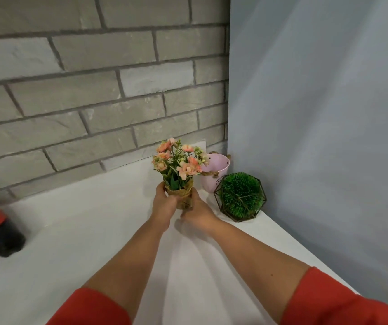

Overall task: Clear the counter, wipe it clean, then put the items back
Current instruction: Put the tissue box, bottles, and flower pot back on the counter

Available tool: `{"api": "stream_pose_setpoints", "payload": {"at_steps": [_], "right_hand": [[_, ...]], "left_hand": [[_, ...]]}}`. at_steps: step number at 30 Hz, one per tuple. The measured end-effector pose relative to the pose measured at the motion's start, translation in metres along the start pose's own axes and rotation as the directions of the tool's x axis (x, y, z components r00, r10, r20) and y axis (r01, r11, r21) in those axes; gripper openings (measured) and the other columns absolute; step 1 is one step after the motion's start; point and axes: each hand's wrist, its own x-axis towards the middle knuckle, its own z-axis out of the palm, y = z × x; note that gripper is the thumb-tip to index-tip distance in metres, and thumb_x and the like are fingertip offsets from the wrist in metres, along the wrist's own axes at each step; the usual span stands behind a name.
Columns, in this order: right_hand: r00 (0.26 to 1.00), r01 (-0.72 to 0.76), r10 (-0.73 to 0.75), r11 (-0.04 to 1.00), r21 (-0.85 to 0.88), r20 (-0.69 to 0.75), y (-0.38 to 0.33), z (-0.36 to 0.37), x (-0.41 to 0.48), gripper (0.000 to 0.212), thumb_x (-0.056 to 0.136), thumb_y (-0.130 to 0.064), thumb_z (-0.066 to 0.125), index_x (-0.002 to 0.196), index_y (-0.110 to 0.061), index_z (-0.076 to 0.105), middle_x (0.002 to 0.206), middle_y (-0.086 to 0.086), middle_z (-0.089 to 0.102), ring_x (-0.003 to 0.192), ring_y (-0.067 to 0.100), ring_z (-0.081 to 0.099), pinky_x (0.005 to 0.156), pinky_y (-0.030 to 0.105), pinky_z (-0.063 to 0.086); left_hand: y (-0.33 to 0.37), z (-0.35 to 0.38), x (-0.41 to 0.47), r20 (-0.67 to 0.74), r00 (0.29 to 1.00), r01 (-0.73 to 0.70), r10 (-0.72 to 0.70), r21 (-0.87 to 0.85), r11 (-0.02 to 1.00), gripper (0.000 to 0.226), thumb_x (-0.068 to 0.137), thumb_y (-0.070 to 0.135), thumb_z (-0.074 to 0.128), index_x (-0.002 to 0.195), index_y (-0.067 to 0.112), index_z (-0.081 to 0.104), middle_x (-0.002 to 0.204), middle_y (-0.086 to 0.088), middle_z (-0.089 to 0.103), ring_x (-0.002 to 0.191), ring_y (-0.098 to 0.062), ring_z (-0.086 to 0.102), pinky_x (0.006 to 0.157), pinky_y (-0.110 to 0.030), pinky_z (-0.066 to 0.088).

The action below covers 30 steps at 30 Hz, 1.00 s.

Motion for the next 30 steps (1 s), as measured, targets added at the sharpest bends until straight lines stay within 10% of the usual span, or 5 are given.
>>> {"api": "stream_pose_setpoints", "payload": {"at_steps": [11,17,23,30], "right_hand": [[0.989,0.083,-0.130,0.886,-0.456,-0.074,-0.047,-0.053,-0.026,0.042,0.088,-0.008,0.054,0.130,-0.003,0.050,0.126,0.017,0.056,0.116,0.031,0.054,0.096,0.037,0.048],[0.930,0.043,-0.264,0.769,-0.638,-0.255,-0.043,-0.101,-0.037,0.049,0.085,-0.029,0.061,0.132,-0.018,0.051,0.130,0.009,0.051,0.122,0.029,0.045,0.096,0.039,0.044],[0.976,-0.109,-0.047,0.741,-0.663,-0.213,-0.016,-0.129,-0.039,0.111,0.063,-0.058,0.076,0.148,-0.030,0.011,0.147,0.010,0.023,0.139,0.034,0.021,0.107,0.051,0.029],[0.991,-0.124,0.076,0.833,-0.539,-0.110,0.004,-0.139,-0.043,0.124,0.061,-0.042,0.084,0.150,-0.025,-0.001,0.147,0.015,0.018,0.138,0.035,0.026,0.110,0.044,0.034]], "left_hand": [[-0.011,0.006,0.005,-0.161,0.987,0.019,-0.028,-0.061,0.998,0.064,0.080,0.007,0.063,0.137,0.016,0.035,0.135,-0.007,0.044,0.118,-0.030,0.049,0.097,-0.043,0.046],[-0.011,0.028,-0.031,-0.410,0.911,-0.025,0.041,0.045,0.999,0.027,0.080,-0.005,0.049,0.101,0.008,0.041,0.114,-0.013,0.044,0.097,-0.030,0.049,0.077,-0.034,0.041],[-0.011,0.064,-0.056,-0.147,0.980,-0.116,0.133,0.117,0.986,0.021,0.085,0.003,0.053,0.101,0.014,0.043,0.116,-0.010,0.045,0.092,-0.020,0.046,0.079,-0.026,0.036],[0.008,0.088,-0.064,0.201,0.978,-0.081,0.055,0.120,0.989,0.045,0.097,0.034,0.044,0.141,0.030,0.033,0.141,-0.001,0.033,0.129,-0.020,0.038,0.099,-0.030,0.036]]}}
